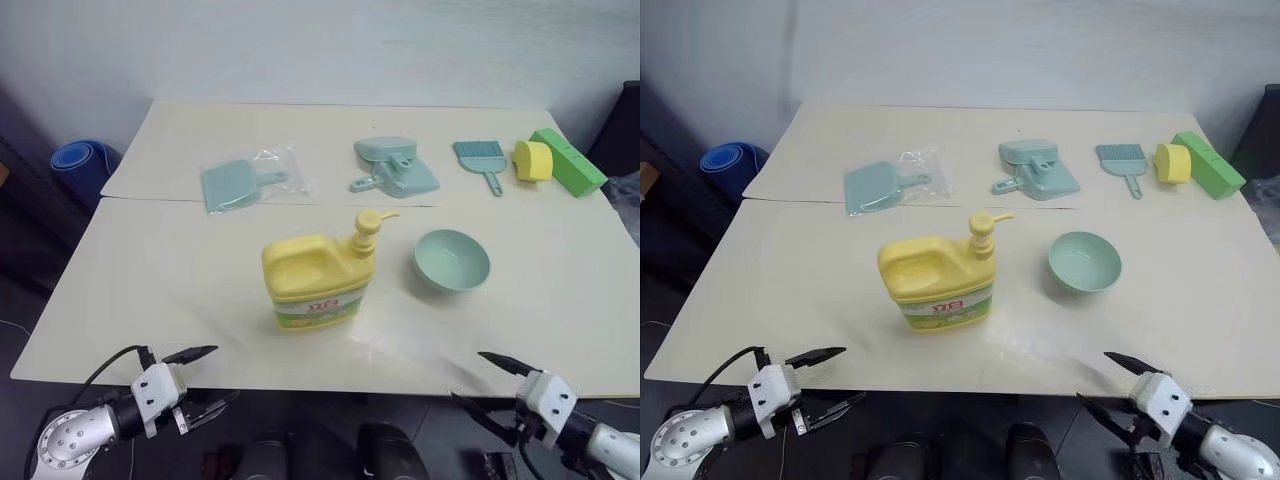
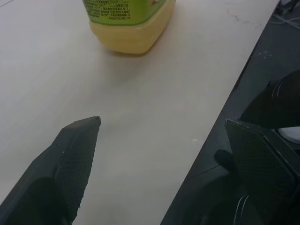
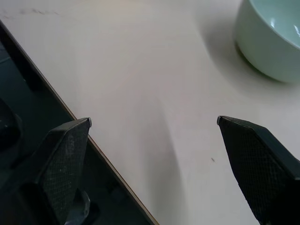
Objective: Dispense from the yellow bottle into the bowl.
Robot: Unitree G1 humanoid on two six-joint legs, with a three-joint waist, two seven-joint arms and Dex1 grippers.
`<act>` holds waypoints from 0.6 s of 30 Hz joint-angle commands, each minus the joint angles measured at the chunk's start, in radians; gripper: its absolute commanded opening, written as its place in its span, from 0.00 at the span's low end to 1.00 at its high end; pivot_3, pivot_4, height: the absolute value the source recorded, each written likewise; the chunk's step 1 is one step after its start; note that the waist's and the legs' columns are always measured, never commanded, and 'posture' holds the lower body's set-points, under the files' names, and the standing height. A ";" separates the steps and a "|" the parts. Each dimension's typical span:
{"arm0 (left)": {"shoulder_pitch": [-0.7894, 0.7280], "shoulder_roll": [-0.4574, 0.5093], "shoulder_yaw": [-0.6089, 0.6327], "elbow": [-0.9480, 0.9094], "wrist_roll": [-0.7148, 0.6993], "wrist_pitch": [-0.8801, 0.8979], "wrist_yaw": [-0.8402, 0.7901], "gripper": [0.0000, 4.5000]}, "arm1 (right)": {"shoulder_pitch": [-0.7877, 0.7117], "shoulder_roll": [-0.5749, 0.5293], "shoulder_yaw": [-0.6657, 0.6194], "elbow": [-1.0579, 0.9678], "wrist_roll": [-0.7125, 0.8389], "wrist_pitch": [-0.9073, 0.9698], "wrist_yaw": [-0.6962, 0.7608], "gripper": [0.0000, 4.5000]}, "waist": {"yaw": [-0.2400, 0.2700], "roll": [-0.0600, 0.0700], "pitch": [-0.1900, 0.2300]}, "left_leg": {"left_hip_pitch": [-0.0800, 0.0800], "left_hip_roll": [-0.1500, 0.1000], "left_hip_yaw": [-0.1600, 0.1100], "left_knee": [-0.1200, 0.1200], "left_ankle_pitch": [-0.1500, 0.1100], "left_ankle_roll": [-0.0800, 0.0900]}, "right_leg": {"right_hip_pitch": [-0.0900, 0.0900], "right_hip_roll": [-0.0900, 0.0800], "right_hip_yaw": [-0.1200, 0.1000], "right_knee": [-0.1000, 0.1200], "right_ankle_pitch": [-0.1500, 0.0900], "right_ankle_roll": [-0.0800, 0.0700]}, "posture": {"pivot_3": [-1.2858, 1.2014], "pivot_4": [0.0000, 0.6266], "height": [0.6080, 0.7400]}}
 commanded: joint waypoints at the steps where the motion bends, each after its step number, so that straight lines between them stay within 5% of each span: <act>1: -0.022 -0.002 -0.010 -0.065 -0.053 0.045 -0.009 1.00 | -0.034 0.010 -0.028 -0.021 0.048 -0.001 -0.007 1.00 | -0.001 0.000 0.000 | 0.000 0.000 0.000 0.000 0.000 0.000 | 0.000 0.000 0.000 0.000 0.000 0.000 | 0.52 0.24 1.00; 9: -0.108 0.015 -0.037 -0.262 -0.391 0.364 -0.129 1.00 | -0.368 0.010 0.057 -0.117 0.073 0.347 -0.132 1.00 | -0.004 0.000 0.000 | 0.002 0.002 -0.003 0.000 0.000 0.000 | -0.002 0.000 0.003 0.005 0.000 0.000 | 0.52 0.24 1.00; 18: -0.226 -0.001 -0.083 -0.369 -0.394 0.479 -0.098 1.00 | -0.714 0.040 0.245 0.148 -0.116 0.439 -0.163 1.00 | -0.002 0.000 0.000 | -0.002 -0.001 -0.001 0.003 0.000 0.000 | -0.001 0.000 0.002 0.006 0.000 0.000 | 0.52 0.24 1.00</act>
